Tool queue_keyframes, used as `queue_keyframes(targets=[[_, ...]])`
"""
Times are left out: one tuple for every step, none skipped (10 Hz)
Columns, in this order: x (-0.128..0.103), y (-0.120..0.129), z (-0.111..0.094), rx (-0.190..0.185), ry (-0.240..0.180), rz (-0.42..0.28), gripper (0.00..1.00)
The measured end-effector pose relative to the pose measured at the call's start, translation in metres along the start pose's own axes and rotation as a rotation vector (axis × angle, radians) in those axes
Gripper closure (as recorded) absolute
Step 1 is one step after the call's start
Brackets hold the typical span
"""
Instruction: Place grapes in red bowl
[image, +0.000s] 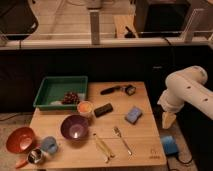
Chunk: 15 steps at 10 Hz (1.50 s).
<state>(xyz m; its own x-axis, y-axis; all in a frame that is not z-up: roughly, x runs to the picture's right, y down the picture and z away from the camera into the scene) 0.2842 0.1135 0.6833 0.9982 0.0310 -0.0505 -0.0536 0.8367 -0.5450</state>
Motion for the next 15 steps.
queue_keyframes(targets=[[0.000, 0.000, 0.000, 0.000, 0.000, 0.000, 0.20], [0.000, 0.000, 0.000, 0.000, 0.000, 0.000, 0.20], [0.000, 0.000, 0.000, 0.000, 0.000, 0.000, 0.20], [0.000, 0.000, 0.000, 0.000, 0.000, 0.000, 0.20], [0.000, 0.000, 0.000, 0.000, 0.001, -0.002, 0.20], [-0.008, -0.001, 0.000, 0.002, 0.002, -0.020, 0.20], [-0.021, -0.003, 0.000, 0.003, -0.002, -0.046, 0.20], [-0.039, -0.004, 0.000, 0.004, -0.002, -0.067, 0.20], [-0.061, -0.006, 0.000, 0.006, -0.004, -0.091, 0.20], [-0.076, -0.007, -0.001, 0.008, -0.008, -0.111, 0.20], [-0.087, -0.009, -0.001, 0.010, -0.010, -0.131, 0.20], [-0.096, -0.011, -0.001, 0.013, -0.013, -0.146, 0.20], [-0.106, -0.012, -0.001, 0.018, -0.016, -0.159, 0.20], [-0.120, -0.015, -0.001, 0.024, -0.018, -0.173, 0.20], [-0.140, -0.017, -0.001, 0.029, -0.023, -0.194, 0.20]])
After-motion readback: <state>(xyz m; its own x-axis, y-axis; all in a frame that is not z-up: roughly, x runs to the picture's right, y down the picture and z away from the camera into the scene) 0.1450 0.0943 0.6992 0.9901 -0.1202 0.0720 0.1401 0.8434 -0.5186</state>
